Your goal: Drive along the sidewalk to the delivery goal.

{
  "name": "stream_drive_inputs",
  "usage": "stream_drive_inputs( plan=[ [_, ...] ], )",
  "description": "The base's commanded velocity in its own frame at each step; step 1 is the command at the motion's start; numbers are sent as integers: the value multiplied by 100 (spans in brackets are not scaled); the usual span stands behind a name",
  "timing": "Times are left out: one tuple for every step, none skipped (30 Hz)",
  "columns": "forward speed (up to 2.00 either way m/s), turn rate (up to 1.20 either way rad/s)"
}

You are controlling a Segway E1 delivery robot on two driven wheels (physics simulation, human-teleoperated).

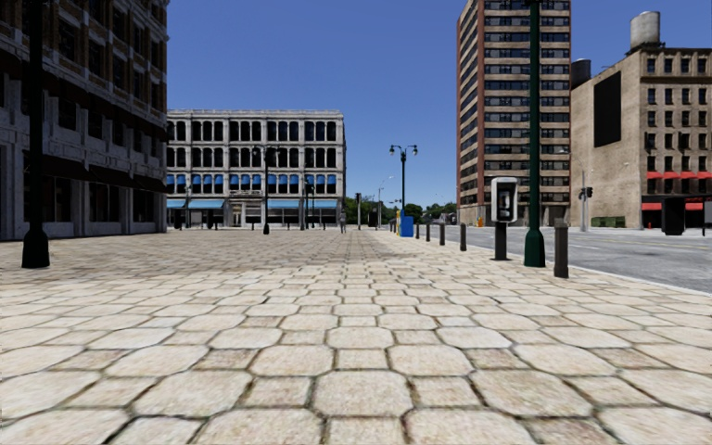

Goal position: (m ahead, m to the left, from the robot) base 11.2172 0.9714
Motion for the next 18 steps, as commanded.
stream_drive_inputs(
  plan=[
    [200, 0],
    [200, 0],
    [200, 0],
    [200, 0],
    [200, 0],
    [200, 0],
    [200, 0],
    [200, 0],
    [200, 0],
    [200, 0],
    [200, 0],
    [200, 0],
    [200, 0],
    [200, 0],
    [200, 0],
    [200, 0],
    [200, 0],
    [200, 0]
  ],
)
